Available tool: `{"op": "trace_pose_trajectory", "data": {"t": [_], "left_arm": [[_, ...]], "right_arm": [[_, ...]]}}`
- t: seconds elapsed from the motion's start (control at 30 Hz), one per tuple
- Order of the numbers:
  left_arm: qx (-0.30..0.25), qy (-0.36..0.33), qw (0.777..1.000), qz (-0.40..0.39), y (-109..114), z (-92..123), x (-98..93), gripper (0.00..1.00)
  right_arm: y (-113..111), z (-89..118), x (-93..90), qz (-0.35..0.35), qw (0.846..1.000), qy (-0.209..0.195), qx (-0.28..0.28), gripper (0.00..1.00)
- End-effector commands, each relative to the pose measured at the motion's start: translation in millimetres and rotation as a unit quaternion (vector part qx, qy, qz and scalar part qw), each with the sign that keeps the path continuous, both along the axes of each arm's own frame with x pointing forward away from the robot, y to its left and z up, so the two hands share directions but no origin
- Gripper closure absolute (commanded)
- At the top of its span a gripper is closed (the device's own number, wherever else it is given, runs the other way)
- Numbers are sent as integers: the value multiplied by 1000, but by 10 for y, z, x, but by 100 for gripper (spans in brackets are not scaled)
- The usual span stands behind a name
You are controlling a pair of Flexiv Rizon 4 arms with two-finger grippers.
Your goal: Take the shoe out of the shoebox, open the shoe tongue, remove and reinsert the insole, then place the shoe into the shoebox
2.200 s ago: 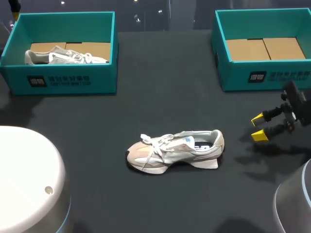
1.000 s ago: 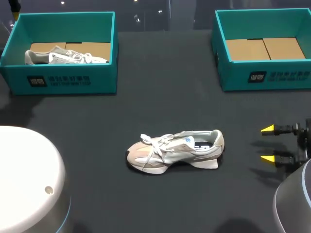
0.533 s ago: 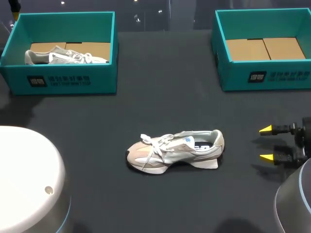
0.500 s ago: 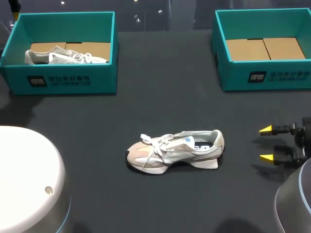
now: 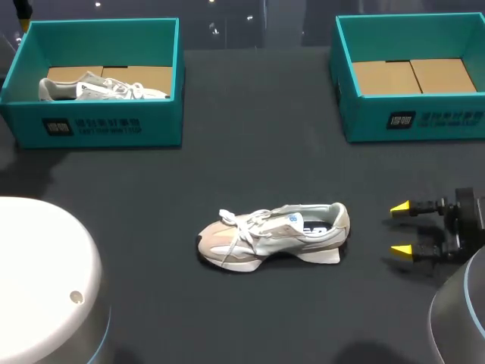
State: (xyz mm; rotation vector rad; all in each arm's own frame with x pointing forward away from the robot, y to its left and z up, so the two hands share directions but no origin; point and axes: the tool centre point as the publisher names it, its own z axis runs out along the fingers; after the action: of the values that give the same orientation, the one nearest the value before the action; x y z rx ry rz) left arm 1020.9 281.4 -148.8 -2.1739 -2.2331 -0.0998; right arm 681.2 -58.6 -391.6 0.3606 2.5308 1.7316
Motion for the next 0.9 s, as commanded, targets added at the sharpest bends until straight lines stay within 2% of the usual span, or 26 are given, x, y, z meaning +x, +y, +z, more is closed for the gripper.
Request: {"op": "trace_pose_trajectory", "data": {"t": [0.03, 0.33, 0.9], "left_arm": [[1, -1, 1000, 0, 2, 4, -11, 0], [1, -1, 1000, 0, 2, 4, -11, 0], [1, -1, 1000, 0, 2, 4, -11, 0]], "right_arm": [[139, -44, 30, 0, 1000, 0, -1, 0], [392, -95, 48, 4, 1000, 6, -2, 0], [739, -113, 8, 9, 1000, -6, -6, 0]]}}
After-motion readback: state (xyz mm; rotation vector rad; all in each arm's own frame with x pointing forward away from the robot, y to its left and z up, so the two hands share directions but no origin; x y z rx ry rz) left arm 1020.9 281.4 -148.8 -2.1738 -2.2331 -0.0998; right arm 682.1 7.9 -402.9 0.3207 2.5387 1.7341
